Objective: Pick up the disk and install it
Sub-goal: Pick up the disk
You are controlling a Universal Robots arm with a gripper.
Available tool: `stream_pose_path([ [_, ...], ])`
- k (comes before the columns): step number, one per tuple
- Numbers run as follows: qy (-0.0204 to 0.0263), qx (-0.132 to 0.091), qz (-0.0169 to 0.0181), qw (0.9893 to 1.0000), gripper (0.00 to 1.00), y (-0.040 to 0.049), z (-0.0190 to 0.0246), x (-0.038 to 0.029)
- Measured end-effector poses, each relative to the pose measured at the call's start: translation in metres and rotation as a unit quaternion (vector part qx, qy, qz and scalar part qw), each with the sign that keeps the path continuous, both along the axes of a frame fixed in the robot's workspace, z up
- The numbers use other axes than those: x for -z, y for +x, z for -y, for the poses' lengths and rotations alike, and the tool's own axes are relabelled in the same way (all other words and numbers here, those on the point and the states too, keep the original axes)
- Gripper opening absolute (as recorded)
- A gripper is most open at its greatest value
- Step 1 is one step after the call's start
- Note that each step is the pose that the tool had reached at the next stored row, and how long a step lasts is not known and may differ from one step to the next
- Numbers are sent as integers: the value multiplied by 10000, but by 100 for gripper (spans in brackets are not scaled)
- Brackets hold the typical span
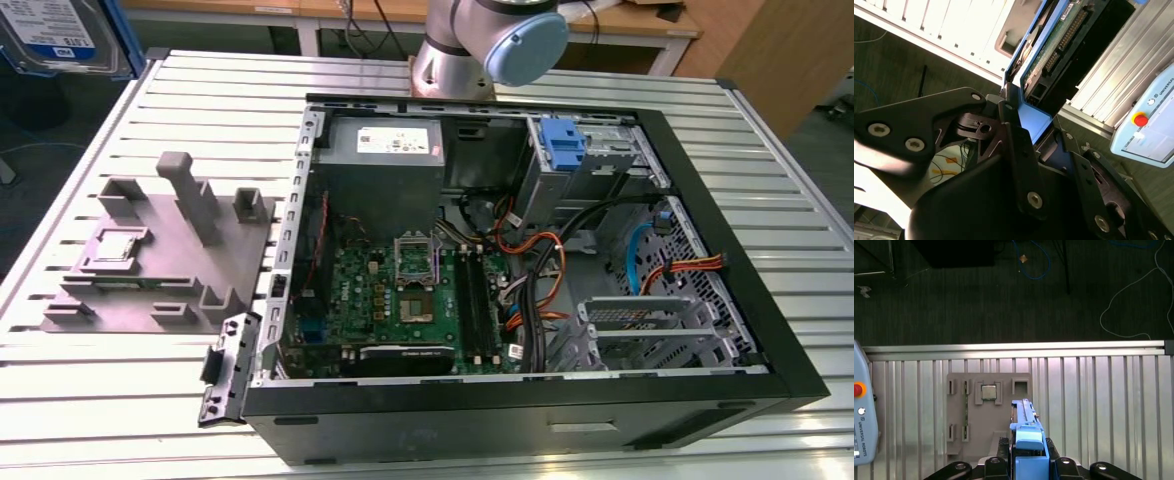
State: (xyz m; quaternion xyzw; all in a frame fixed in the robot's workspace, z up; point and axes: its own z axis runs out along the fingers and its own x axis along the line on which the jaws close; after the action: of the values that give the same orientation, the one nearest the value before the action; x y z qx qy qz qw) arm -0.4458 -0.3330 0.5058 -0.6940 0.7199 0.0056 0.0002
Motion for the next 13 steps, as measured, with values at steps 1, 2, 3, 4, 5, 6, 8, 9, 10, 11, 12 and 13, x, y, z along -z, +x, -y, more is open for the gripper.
stream_pose_path([
  [1, 0, 0, 0, 10000, 36, 2, 0, 0],
  [2, 0, 0, 0, 10000, 36, 5, 0, 0],
  [3, 0, 0, 0, 10000, 36, 6, 0, 0],
  [4, 0, 0, 0, 10000, 36, 10, 0, 0],
  [5, 0, 0, 0, 10000, 36, 12, 0, 0],
  [6, 0, 0, -1, 10000, 36, 16, 0, -1],
  [8, 0, 0, 0, 10000, 36, 23, 0, 0],
  [9, 0, 0, 0, 10000, 36, 26, 0, 0],
  [10, 0, 0, 0, 10000, 36, 29, 0, 0],
  [11, 0, 0, 0, 10000, 36, 32, 0, 0],
  [12, 0, 0, 0, 10000, 36, 35, 0, 0],
  [13, 0, 0, 0, 10000, 36, 37, 0, 0],
])
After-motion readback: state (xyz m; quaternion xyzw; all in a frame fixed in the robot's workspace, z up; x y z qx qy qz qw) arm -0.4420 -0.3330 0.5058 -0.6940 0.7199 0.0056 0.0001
